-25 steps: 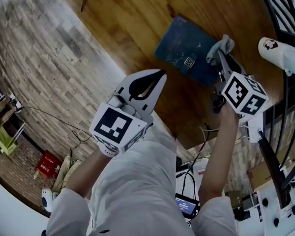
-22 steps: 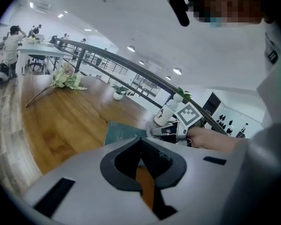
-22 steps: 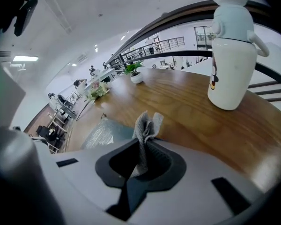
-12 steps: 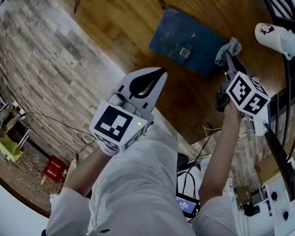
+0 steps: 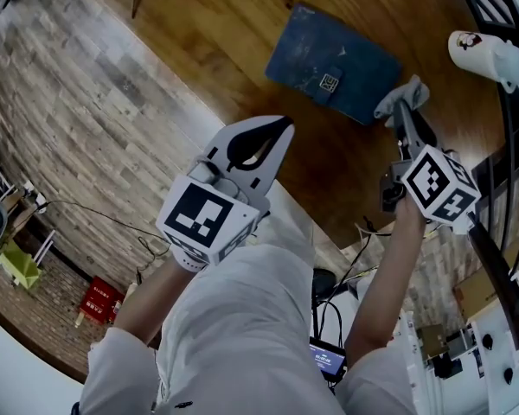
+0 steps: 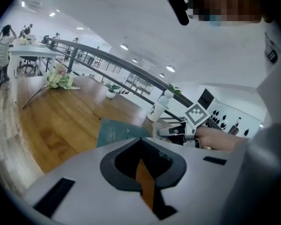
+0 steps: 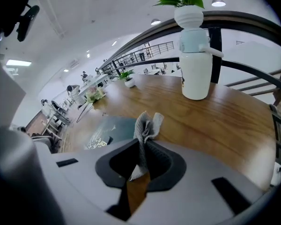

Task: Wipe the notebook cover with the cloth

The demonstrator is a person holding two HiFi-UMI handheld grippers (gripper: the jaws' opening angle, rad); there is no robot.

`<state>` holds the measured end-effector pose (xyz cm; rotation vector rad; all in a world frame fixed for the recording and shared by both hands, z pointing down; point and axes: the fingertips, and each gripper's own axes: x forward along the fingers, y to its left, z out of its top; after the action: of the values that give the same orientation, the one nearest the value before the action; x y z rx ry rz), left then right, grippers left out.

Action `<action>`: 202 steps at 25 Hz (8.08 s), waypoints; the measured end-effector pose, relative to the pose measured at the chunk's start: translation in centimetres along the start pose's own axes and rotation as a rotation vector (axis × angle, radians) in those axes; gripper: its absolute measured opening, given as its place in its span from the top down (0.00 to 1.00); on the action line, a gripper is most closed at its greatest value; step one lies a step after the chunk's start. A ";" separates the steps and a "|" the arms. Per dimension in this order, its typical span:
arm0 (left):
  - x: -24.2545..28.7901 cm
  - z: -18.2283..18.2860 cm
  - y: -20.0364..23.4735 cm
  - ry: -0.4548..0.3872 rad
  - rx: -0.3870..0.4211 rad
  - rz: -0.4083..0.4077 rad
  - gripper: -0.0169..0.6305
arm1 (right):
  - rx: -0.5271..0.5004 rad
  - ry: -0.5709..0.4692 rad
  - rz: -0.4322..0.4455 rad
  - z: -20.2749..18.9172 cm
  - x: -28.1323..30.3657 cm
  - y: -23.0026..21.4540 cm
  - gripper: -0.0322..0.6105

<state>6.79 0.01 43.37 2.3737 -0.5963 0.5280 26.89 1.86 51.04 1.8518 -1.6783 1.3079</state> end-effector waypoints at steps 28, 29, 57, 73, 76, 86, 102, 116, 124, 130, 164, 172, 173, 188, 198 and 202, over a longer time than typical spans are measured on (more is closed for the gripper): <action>-3.2 -0.1 2.5 -0.057 -0.053 0.071 0.94 | -0.018 0.123 0.265 -2.6 5.4 12.0 0.89; -3.2 -0.1 2.7 -0.060 -0.055 0.075 0.94 | -0.016 0.122 0.272 -2.4 5.6 12.3 0.89; -3.9 1.3 6.8 -0.116 -0.158 0.183 0.94 | -0.077 0.179 0.333 0.6 11.0 18.7 0.89; -0.2 3.4 8.2 -0.107 -0.192 0.167 0.94 | -0.158 0.140 0.263 7.7 14.7 15.4 0.89; 0.1 3.3 8.3 -0.097 -0.191 0.164 0.94 | -0.160 0.114 0.231 8.8 15.4 14.7 0.89; 0.9 3.3 8.0 -0.079 -0.199 0.154 0.94 | -0.216 0.133 0.174 8.4 14.9 12.6 0.89; 3.5 3.4 4.3 -0.053 -0.144 0.082 0.94 | -0.160 0.124 0.051 6.9 10.1 2.9 0.89; 4.0 2.2 0.1 -0.025 -0.097 0.047 0.94 | -0.084 0.065 -0.032 5.9 6.7 -3.1 0.89; 2.6 3.0 -2.3 -0.042 -0.051 0.032 0.94 | -0.086 0.054 -0.081 3.6 3.3 -4.0 0.89; 0.2 4.4 -3.8 -0.083 -0.015 0.020 0.94 | -0.067 0.047 -0.055 1.8 0.5 -2.5 0.89; -22.0 10.8 -5.2 -0.346 0.056 0.082 0.94 | -0.297 -0.309 0.221 5.3 -20.7 20.5 0.89; -26.3 12.0 -5.1 -0.433 0.089 0.101 0.94 | -0.383 -0.486 0.261 6.0 -26.0 26.4 0.89; -26.8 12.0 -5.0 -0.440 0.088 0.105 0.94 | -0.396 -0.507 0.260 6.0 -26.5 26.9 0.89; -30.3 12.6 -3.9 -0.525 0.122 0.195 0.94 | -0.546 -0.617 0.281 3.7 -28.5 30.1 0.89; -30.2 12.5 -4.3 -0.515 0.135 0.191 0.94 | -0.532 -0.592 0.265 3.5 -27.7 29.3 0.89; -30.3 12.6 -4.7 -0.522 0.138 0.191 0.94 | -0.532 -0.591 0.260 3.4 -28.0 28.9 0.89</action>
<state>-12.75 3.60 16.82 2.6109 -1.0523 0.0149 5.05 9.06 17.84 1.8111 -2.3315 0.2999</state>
